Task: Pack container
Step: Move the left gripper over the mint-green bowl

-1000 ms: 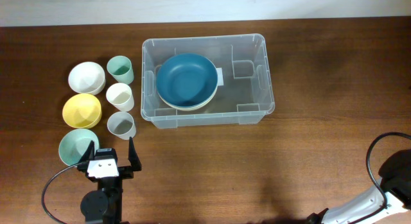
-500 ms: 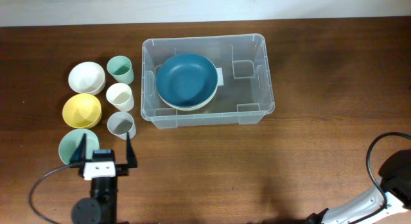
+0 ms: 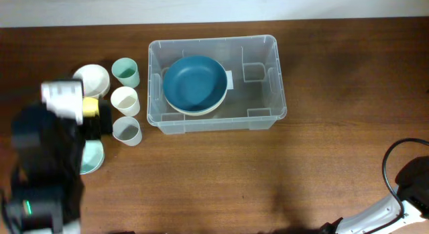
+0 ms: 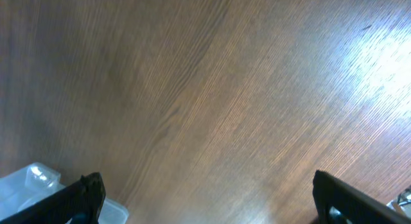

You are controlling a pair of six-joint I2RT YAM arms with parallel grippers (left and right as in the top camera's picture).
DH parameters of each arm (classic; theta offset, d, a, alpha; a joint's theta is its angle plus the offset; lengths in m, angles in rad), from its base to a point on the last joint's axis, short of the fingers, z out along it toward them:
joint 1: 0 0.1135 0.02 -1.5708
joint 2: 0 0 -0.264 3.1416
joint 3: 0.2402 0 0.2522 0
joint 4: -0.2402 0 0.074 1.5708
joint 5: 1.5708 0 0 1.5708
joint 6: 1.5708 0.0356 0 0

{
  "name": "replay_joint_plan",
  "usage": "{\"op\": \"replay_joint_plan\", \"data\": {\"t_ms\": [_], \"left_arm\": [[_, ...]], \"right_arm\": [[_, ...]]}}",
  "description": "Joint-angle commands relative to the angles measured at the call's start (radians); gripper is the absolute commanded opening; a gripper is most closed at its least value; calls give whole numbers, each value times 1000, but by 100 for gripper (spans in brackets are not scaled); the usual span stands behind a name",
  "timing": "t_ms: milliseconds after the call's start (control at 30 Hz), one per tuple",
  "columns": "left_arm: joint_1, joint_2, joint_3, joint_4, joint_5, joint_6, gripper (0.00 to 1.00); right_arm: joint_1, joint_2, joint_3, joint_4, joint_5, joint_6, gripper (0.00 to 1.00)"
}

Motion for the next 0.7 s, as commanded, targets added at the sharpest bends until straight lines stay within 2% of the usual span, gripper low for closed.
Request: {"op": "replay_joint_plan", "data": {"t_ms": [0,33,167,333,533,667], "left_arm": [[1,154,119,-97,42,12,100],[1,183,128,-106,10,-3,100],[23,284,130,-140,-238,-294,100],[158,358,130,-218,-249,-467,100],[319,418,126,-236,-95,-501,100],[349,452,126,-275,-86,-501,100]], "right_arm": [[2,-10,-3,-2,9,-10,99],[2,-10,-3,-2,9,-10,99],[2,-10,-3,-2,9,-10,99],[2,-10,-3,-2,9,-10,99],[2,-10,-3,-2,9,-10,99],[2,-10,-3,-2,9,-10,99]]}}
